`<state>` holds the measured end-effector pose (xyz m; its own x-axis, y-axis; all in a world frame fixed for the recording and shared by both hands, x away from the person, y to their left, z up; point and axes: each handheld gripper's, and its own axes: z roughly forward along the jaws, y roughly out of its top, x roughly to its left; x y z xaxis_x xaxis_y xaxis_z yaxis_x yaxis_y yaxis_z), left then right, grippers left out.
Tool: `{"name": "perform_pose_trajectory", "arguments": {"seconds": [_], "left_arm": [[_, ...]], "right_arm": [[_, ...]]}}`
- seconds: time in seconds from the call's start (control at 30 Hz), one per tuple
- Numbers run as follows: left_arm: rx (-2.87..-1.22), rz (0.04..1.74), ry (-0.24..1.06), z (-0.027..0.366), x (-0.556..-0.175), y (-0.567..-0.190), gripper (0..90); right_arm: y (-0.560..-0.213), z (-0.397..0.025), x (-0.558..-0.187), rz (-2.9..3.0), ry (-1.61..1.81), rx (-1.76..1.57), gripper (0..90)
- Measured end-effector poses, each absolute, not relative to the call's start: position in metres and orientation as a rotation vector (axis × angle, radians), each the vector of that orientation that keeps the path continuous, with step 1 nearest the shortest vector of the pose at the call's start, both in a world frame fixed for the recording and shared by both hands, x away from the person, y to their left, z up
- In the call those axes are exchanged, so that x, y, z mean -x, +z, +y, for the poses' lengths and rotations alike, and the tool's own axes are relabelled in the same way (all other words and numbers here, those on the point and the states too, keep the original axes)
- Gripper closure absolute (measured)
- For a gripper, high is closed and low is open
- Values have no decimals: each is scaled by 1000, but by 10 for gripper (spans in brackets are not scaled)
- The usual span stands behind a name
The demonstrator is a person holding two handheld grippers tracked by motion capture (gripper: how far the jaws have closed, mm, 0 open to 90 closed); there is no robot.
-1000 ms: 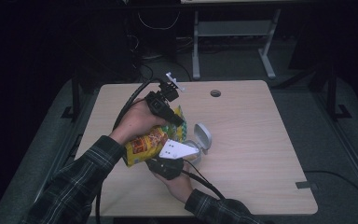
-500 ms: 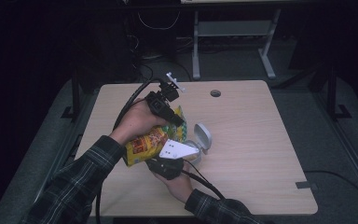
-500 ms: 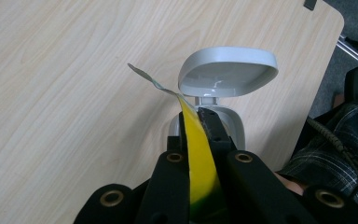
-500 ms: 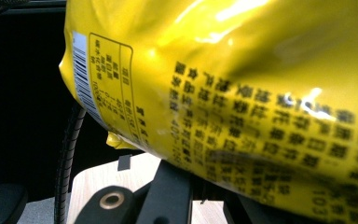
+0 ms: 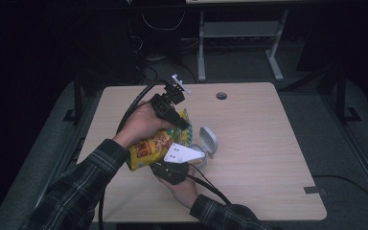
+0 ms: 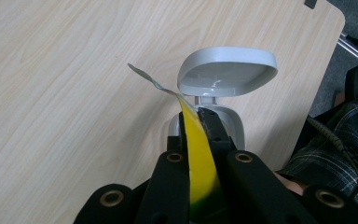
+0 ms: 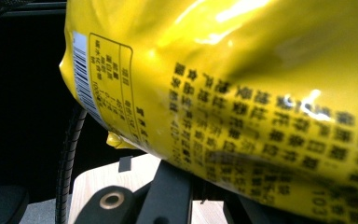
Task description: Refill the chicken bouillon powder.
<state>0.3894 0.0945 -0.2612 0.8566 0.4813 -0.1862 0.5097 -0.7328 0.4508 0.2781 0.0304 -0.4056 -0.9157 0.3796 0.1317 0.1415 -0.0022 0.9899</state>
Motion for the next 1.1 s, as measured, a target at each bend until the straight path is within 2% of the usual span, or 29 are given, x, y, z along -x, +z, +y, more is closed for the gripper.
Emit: {"name": "perform_pose_trajectory", "arguments": {"seconds": [1.1], "left_arm": [[-2538,722,-79,92,-390,-262,900]], "right_arm": [[-406,30,-279,2087,2036,-554,898]]}}
